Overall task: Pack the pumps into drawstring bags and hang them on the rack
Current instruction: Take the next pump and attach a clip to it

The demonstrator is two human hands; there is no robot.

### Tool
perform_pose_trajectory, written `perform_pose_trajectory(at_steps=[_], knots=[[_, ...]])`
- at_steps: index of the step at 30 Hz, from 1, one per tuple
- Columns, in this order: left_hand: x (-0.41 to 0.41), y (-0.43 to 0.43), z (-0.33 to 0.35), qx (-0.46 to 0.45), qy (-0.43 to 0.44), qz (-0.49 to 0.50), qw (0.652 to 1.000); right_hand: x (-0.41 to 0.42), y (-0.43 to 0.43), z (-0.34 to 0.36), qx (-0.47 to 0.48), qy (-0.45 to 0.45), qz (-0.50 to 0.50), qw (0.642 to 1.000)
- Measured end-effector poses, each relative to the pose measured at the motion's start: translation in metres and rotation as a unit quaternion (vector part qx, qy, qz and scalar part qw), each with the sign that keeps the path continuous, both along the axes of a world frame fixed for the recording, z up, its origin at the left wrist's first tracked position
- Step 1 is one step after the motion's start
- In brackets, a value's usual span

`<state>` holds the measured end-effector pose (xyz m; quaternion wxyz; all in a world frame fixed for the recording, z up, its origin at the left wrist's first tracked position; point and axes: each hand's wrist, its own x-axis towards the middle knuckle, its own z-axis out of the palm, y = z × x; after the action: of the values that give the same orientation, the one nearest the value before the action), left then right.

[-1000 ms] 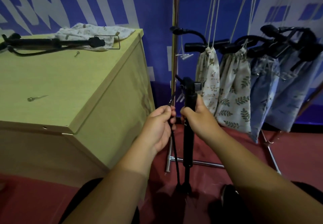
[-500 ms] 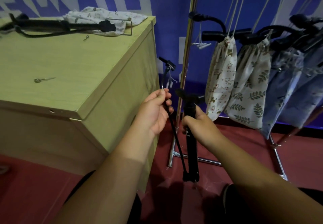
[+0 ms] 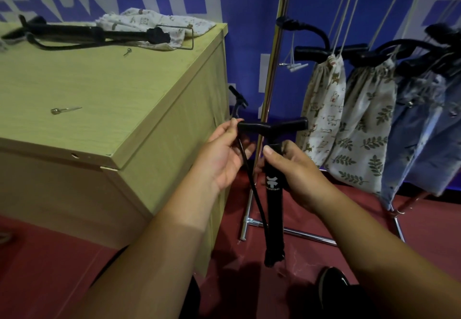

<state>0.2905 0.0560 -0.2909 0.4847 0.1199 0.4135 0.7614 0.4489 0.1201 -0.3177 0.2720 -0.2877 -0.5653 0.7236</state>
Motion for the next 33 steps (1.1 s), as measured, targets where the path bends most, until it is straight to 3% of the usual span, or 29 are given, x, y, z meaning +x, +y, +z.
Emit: perform_pose_trajectory(at_steps=[4,8,12,20,30,33], knots=[[-0.004,0.002,-0.003,-0.005,0.002,0.006,1.000,-0.002,-0.001,0.001,-0.020,0.018,0.004,1.000],[-0.004,0.000,-0.004,-0.007,0.064,-0.013,0.998,-0.006,-0.004,-0.002,-0.001,-0.037,-0.010,0.999],[-0.002,-0.005,-0.002,0.000,0.137,-0.032,0.990,-0.008,-0.006,-0.007,0.080,-0.093,-0.027,0.992],[-0.004,-0.008,-0.009,-0.031,0.284,0.010,0.958,-0.008,-0.011,0.001,0.035,-0.110,-0.020,0.993],[-0.002,-0.003,-0.022,-0.002,0.276,-0.041,0.960,-0.003,-0.006,-0.007,-0.029,-0.099,0.039,0.994],[-0.002,-0.005,-0.022,-0.007,0.276,-0.054,0.960,0.000,-0.003,-0.008,-0.002,-0.130,0.054,0.990]])
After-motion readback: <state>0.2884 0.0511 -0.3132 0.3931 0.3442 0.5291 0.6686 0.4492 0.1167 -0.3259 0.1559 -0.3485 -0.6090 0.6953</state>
